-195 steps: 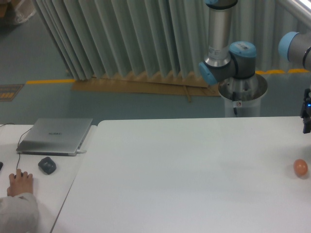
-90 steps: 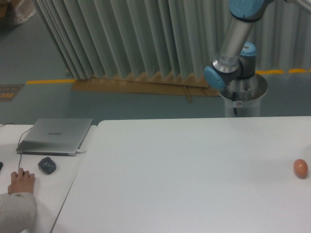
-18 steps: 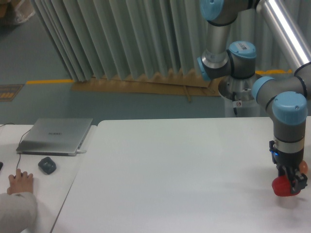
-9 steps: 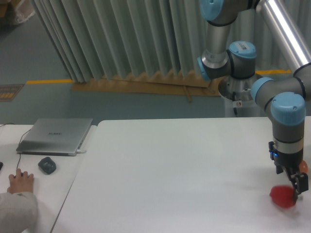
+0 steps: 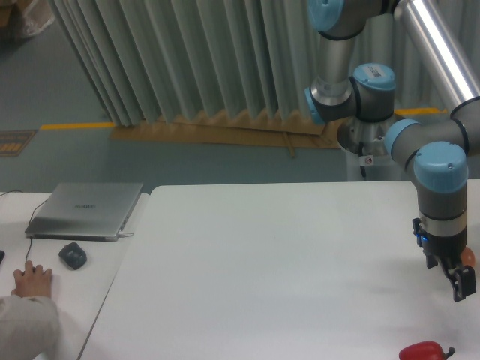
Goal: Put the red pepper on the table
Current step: 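Raise the open gripper away from the red pepper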
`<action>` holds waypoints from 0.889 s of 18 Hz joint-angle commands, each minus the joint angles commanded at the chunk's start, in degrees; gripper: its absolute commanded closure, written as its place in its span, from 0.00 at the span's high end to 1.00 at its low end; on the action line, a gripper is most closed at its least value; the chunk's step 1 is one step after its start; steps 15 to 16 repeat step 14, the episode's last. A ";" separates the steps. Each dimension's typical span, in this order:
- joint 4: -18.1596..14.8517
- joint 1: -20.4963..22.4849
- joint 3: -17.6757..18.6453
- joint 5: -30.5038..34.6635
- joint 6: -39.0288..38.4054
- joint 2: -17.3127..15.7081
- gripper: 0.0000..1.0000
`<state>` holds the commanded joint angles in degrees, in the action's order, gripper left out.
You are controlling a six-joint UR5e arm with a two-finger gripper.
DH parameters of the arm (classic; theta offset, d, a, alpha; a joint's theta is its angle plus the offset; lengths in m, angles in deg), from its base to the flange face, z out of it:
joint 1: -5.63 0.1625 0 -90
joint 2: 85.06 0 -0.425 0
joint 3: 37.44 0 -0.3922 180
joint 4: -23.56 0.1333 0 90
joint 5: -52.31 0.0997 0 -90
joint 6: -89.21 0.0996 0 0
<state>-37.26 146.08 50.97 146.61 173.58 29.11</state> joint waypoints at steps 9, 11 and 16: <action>-0.26 0.09 0.53 0.09 -1.58 -3.42 1.00; -0.35 -0.09 1.76 -0.17 -1.50 -5.27 1.00; -0.70 -0.17 2.99 -0.62 -1.50 -6.50 1.00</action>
